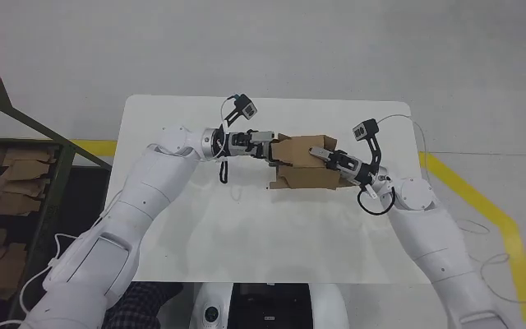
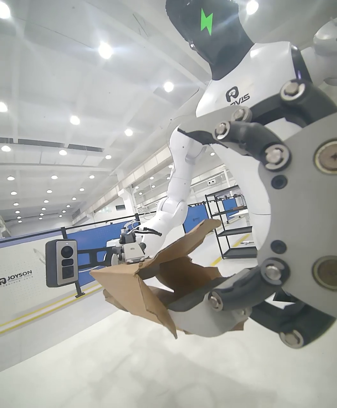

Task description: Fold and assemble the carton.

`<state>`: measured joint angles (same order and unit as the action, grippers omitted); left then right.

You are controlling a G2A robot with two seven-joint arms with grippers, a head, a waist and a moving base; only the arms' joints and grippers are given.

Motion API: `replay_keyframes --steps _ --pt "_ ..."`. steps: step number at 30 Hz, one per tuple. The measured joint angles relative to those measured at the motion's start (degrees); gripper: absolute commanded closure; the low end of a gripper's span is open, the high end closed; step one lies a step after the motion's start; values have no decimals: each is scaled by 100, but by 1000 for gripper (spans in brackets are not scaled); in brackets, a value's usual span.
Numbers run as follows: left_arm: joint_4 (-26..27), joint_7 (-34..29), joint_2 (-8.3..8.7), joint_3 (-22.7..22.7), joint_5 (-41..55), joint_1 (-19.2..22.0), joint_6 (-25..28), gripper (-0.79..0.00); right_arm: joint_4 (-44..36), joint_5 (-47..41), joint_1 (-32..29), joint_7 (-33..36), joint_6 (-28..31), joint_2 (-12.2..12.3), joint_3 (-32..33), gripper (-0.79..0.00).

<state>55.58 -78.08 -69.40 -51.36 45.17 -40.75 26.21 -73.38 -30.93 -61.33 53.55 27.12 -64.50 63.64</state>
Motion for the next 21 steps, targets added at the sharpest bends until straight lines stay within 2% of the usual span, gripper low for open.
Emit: replay_keyframes --steps 10,21 --pt "1 8 -70 37 -117 -18 -64 -785 -79 -144 -39 -132 -20 -62 -70 0" --pt "112 -151 -121 15 -87 -98 -151 -785 51 171 -5 -864 147 -130 -26 0"
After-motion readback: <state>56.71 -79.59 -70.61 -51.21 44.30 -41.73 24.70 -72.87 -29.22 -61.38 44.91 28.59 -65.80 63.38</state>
